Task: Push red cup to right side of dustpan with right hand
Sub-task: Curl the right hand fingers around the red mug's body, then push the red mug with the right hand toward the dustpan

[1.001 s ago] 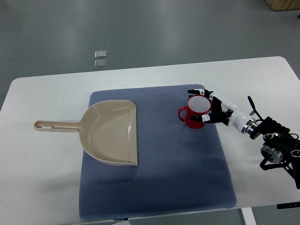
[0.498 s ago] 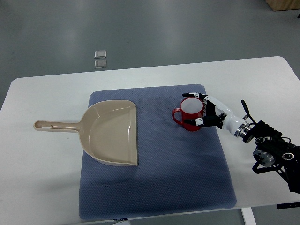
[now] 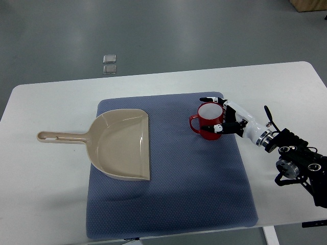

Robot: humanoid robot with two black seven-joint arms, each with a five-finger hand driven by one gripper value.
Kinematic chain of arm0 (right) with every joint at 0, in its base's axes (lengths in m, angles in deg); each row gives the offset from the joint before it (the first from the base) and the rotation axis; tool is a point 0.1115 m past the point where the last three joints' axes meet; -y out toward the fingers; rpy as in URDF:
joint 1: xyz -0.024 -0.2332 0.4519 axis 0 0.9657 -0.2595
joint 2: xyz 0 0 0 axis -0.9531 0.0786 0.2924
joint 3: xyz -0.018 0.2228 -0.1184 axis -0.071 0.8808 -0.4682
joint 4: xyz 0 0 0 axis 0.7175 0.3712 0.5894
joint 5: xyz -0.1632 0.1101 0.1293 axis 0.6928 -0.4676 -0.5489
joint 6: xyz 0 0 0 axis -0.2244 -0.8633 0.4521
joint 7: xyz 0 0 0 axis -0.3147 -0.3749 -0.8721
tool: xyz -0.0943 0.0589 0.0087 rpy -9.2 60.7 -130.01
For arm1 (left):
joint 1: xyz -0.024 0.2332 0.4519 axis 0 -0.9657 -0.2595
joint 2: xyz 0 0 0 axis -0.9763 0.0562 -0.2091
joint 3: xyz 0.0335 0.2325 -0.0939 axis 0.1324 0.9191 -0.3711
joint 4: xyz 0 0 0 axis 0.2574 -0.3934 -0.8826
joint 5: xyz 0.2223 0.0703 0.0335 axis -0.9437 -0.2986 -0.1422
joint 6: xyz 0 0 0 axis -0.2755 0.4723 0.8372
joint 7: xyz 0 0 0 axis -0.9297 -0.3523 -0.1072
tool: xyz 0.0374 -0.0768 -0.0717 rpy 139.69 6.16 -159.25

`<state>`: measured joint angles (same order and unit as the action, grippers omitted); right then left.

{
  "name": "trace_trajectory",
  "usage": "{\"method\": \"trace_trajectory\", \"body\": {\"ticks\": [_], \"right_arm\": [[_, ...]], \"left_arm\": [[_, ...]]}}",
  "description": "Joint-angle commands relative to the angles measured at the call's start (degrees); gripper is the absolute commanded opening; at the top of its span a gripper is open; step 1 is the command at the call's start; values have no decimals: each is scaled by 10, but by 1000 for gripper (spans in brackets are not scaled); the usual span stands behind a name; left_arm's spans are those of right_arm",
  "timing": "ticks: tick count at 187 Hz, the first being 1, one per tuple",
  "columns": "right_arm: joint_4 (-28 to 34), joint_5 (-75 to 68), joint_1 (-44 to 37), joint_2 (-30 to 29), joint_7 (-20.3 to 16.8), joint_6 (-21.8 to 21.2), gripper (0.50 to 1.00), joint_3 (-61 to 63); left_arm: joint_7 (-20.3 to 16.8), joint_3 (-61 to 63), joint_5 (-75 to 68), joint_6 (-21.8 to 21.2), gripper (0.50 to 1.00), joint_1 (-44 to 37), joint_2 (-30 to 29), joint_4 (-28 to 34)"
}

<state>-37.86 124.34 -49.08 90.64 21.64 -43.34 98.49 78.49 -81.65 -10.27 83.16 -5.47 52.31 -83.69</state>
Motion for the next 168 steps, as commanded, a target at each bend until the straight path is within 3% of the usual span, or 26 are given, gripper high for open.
{"method": "trace_trajectory", "body": {"ticks": [1,168], "right_arm": [[0,0,0,-1,0,0,932,0],[-35,0,-7,-39,0,-2,932,-5]], "left_arm": [[0,-1,0,0,1000,0,0,0],[0,-3,0,0,1000,0,0,1]]}}
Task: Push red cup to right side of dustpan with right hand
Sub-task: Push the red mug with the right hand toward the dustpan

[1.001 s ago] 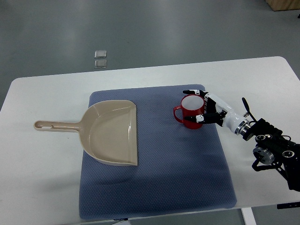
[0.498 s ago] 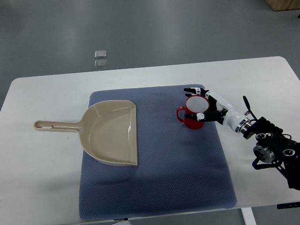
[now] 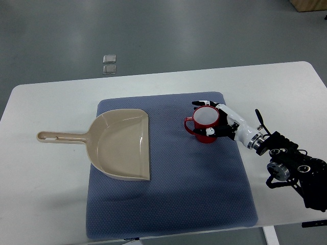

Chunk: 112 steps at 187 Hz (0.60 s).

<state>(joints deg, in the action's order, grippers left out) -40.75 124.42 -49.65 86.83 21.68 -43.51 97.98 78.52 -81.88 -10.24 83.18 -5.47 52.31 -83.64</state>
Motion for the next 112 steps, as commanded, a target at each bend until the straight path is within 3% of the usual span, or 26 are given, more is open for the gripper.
{"method": "trace_trajectory", "body": {"ticks": [1,112], "right_arm": [[-6,-1,-1,-1,0,0,932,0],[-4,7,4,-40,0,3,930,-2]], "left_arm": [[0,0,0,0,1000,0,0,0],[0,1,0,0,1000,0,0,-1]]}}
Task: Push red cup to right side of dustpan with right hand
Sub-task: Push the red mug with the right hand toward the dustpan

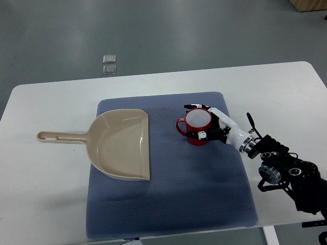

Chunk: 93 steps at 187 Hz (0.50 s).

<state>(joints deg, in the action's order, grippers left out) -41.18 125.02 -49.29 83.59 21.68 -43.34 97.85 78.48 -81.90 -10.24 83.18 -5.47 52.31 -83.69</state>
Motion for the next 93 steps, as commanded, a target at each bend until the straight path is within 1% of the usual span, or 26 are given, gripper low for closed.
{"method": "trace_trajectory", "body": {"ticks": [1,43,68,93], "right_arm": [[0,1,0,-7,0,1,930,0],[5,1,-1,-24,0,11,930,-9],[7,1,-3,-38,0,27,930,-28],[7,1,-4,-50,0,29,930,-29]], "left_arm": [[0,1,0,0,1000,0,0,0],[0,1,0,0,1000,0,0,0],[0,1,0,0,1000,0,0,0],[0,1,0,0,1000,0,0,0]]}}
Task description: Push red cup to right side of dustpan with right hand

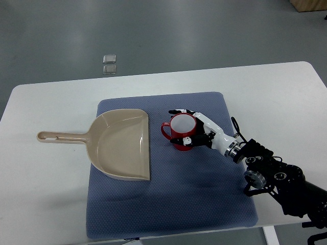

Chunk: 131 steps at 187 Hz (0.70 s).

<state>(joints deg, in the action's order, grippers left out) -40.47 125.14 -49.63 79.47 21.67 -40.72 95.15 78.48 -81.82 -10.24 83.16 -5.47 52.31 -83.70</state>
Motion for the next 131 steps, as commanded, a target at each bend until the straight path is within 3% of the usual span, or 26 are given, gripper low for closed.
{"method": "trace_trajectory", "body": {"ticks": [1,131], "right_arm": [[0,0,-1,-9,0,3,930,-2],[12,0,-12,-30,0,22,930,-30]], "left_arm": [[0,0,0,0,1000,0,0,0],[0,0,0,0,1000,0,0,0]]}}
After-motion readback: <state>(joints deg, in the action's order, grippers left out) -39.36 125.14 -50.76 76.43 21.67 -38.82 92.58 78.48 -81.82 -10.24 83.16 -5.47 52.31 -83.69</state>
